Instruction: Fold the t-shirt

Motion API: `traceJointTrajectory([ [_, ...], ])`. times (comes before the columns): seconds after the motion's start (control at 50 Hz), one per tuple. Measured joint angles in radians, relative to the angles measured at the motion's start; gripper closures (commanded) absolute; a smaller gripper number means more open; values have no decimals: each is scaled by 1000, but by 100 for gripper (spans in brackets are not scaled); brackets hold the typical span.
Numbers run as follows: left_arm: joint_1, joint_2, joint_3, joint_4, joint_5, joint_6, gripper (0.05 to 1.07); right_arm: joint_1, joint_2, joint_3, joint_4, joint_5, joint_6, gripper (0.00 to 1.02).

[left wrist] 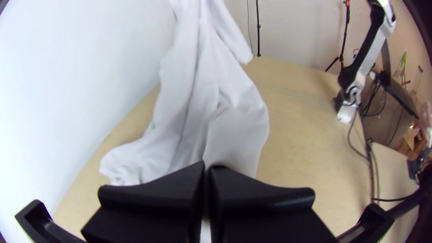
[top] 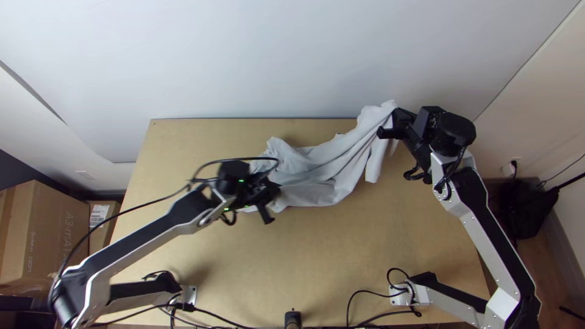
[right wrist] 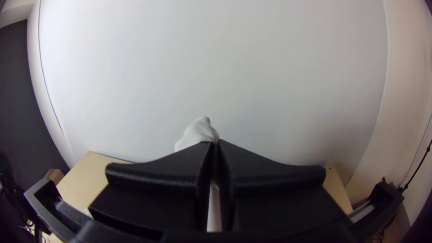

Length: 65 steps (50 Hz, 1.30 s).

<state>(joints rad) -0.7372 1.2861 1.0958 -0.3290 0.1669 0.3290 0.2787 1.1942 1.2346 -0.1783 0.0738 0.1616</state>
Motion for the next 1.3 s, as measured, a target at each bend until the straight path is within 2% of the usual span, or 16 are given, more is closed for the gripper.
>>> traceJointTrajectory([
  [0.18, 18, -246, 5, -317, 149, 35, 104, -40, -13, -10, -34, -3, 14, 100],
  [0.28, -26, -323, -57, -393, 166, 69, 104, -66, -14, -32, -37, -3, 14, 100],
  [0.38, -86, -307, -148, -397, 167, 90, 104, -77, -14, -50, -44, -3, 14, 100],
  [0.5, -122, -177, -211, -360, 171, 95, 104, -78, -14, -63, -47, -4, 14, 100],
  [0.86, -110, 227, -113, -171, 200, 137, 103, -177, 65, -147, 43, -4, 14, 100],
  [0.9, -100, 261, -79, -166, 201, 140, 93, -190, 88, -150, 56, -4, 14, 100],
  [0.96, -81, 306, -25, -155, 205, 144, 62, -207, 118, -150, 66, -3, 14, 100],
  [0.98, -73, 320, -9, -154, 206, 144, 46, -213, 128, -149, 71, -3, 14, 100],
  [1.02, -56, 347, 29, -147, 207, 143, 8, -222, 148, -149, 79, -2, 14, 100],
  [1.14, 2, 393, 123, -114, 207, 134, 10, -239, 217, -149, 109, 24, 15, 100],
  [1.3, 63, 381, 189, -109, 207, 32, 10, -241, 288, -149, 173, 63, 18, 100],
])
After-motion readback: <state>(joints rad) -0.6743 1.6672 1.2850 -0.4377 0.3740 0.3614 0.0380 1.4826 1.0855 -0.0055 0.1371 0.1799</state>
